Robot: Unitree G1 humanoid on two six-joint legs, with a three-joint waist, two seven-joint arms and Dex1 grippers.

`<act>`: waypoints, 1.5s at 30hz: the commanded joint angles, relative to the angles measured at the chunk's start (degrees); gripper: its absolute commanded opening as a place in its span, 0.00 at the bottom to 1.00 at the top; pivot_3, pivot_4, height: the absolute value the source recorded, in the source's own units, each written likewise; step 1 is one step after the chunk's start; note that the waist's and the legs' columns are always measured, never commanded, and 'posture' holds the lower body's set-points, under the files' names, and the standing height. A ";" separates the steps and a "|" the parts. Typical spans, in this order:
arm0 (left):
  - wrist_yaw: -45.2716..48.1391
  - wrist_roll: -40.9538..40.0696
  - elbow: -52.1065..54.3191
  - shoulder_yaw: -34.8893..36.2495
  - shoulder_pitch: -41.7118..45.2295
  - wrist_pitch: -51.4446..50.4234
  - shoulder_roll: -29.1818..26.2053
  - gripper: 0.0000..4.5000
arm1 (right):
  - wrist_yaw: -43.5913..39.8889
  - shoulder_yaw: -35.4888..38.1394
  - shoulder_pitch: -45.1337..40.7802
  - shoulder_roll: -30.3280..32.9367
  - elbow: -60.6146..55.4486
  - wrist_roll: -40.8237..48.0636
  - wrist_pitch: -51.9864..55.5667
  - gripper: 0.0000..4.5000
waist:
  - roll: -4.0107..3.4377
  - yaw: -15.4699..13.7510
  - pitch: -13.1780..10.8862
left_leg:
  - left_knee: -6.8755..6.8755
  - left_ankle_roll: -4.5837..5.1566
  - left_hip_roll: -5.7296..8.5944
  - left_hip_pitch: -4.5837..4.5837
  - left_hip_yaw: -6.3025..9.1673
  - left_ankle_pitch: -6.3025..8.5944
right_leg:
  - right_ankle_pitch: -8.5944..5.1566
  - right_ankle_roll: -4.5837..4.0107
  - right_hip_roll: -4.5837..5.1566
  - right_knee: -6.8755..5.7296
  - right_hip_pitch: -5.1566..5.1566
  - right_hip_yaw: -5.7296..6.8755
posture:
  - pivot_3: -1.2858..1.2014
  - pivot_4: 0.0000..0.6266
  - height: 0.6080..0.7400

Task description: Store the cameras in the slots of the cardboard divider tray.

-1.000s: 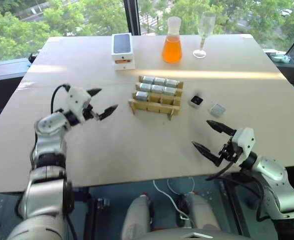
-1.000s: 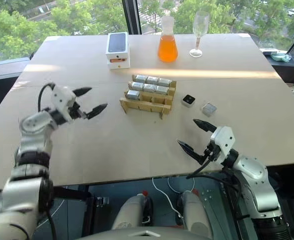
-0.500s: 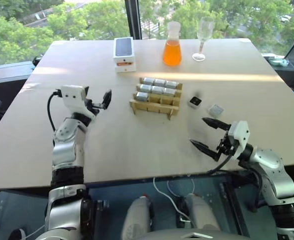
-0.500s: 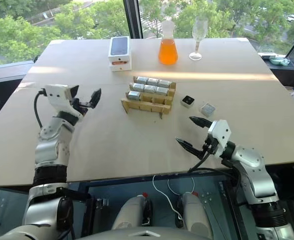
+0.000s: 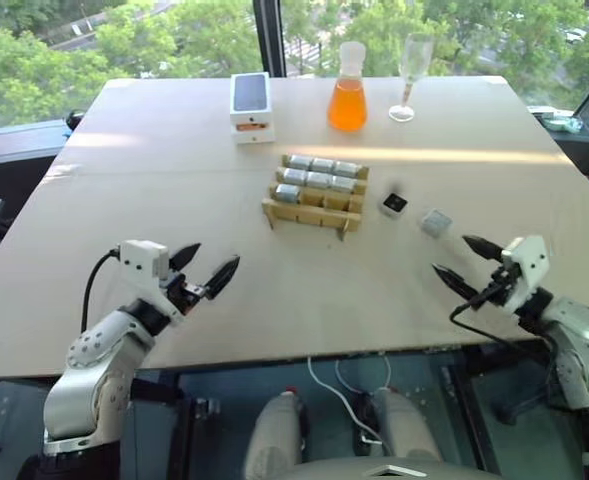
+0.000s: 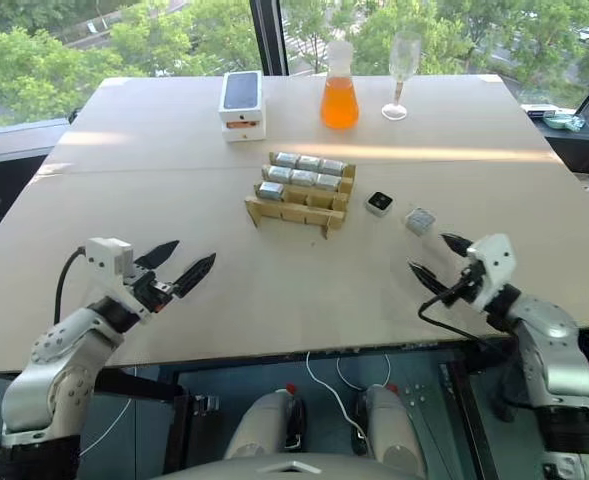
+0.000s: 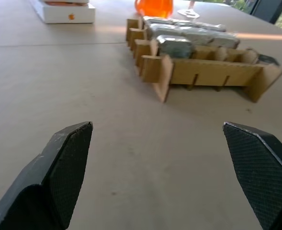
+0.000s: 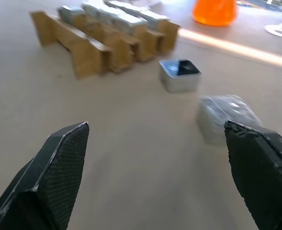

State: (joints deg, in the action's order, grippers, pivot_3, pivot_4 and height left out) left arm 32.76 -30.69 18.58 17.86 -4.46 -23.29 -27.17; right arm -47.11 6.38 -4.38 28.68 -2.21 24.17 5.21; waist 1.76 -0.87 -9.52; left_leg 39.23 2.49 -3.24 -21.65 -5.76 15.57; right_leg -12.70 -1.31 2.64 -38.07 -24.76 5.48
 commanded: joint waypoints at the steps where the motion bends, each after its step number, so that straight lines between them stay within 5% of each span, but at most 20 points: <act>1: -5.45 3.50 -1.05 -0.93 3.61 1.72 1.94 1.00 | -0.95 -2.50 -2.11 -1.37 -0.54 -0.14 0.64 1.00 | -0.06 -0.06 0.02 | 0.00 0.00 0.00 0.02 0.02 0.00 | 0.01 -0.01 -0.02 -0.03 0.01 0.01 | 0.52 0.24 1.00; 5: -8.43 3.77 -3.58 -1.19 8.45 2.65 4.92 1.00 | -0.86 -4.27 -3.60 -2.56 -0.76 -0.18 2.14 1.00 | -0.07 -0.07 0.03 | 0.04 0.01 -0.02 -0.07 0.11 -0.03 | 0.03 -0.02 -0.09 -0.04 0.00 0.09 | 0.52 0.24 1.00; 12: 0.37 -4.02 10.60 -2.74 -2.30 -0.39 1.87 1.00 | 1.87 0.46 -8.64 0.98 5.53 -0.98 4.49 1.00 | -0.09 0.81 0.04 | -0.05 -0.13 0.03 -0.20 -0.16 -0.04 | 0.12 -0.21 0.02 0.22 -0.09 -0.14 | 0.52 0.24 1.00; 17: 4.53 -5.43 19.90 -3.78 -8.69 -1.61 -3.50 1.00 | -0.22 -0.44 -16.58 4.82 16.84 -5.52 2.14 1.00 | -0.16 0.23 -0.01 | -0.10 0.16 0.04 -0.19 -0.14 0.13 | 0.01 -0.07 0.00 0.26 -0.12 -0.10 | 0.52 0.24 1.00; 28: 9.88 -11.26 26.88 1.61 -7.71 -6.36 -17.38 1.00 | -15.07 -4.63 -38.42 7.09 49.22 -10.83 1.26 1.00 | -0.39 0.22 -0.16 | -0.15 0.17 -0.03 -0.16 -0.10 0.11 | 0.09 -0.24 -0.19 0.19 -0.16 -0.12 | 0.52 0.24 1.00; 38: 9.41 -13.08 26.35 3.35 -7.53 -7.63 -18.23 1.00 | -16.25 -3.75 -43.79 4.94 58.19 -12.97 1.16 1.00 | -0.51 0.29 -0.25 | -0.17 0.15 0.03 -0.28 -0.17 0.11 | 0.10 -0.23 -0.06 0.42 -0.17 -0.14 | 0.52 0.24 1.00; 41: 9.05 -13.19 26.01 3.60 -7.27 -8.06 -18.34 1.00 | -16.86 -3.89 -43.61 4.82 58.60 -13.52 -0.97 0.84 | -0.57 0.19 -0.28 | -0.19 0.14 0.01 -0.26 -0.14 0.11 | 0.10 -0.23 -0.07 0.39 -0.17 -0.11 | 0.52 0.24 1.00; 45: 9.49 -12.84 25.45 3.80 -6.99 -8.10 -18.55 1.00 | -17.36 -4.97 -42.64 5.03 58.43 -15.09 -4.91 0.47 | -0.60 0.27 -0.30 | -0.19 0.13 0.01 -0.26 -0.15 0.10 | 0.10 -0.22 -0.07 0.39 -0.17 -0.12 | 0.52 0.24 1.00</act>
State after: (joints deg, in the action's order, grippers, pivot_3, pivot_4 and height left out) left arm 42.07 -43.01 43.39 20.03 -11.80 -31.79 -45.09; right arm -63.89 0.93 -46.70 33.02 57.30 9.36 3.28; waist 1.16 -0.60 -9.82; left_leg 39.04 2.62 -3.23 -21.91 -5.92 15.67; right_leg -12.61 -1.53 2.57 -37.69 -24.93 5.36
